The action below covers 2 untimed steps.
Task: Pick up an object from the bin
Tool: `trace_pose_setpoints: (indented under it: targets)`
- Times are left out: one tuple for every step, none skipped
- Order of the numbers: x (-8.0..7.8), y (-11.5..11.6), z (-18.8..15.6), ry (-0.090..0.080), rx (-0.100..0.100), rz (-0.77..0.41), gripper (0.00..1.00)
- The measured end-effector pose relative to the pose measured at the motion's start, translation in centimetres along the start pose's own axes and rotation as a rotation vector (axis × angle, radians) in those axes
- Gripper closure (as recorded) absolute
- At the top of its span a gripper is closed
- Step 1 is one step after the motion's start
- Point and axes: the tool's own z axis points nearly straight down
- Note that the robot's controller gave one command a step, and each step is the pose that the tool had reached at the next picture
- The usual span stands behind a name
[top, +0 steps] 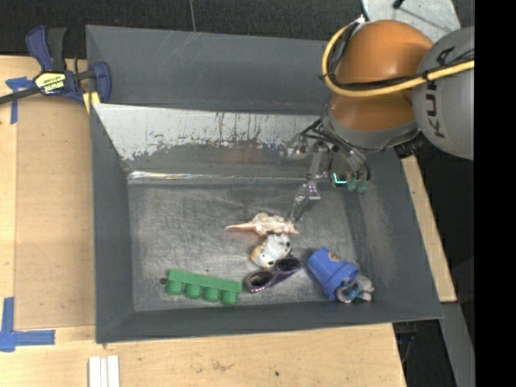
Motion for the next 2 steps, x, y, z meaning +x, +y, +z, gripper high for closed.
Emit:
trace_pose_setpoints:
  targets:
    - [-0.16,0.00,-0.44,-0.008,0.000,0.000,0.00]
    - [-0.12,-0.01,-0.38,-0.008,0.000,-0.002,0.00]
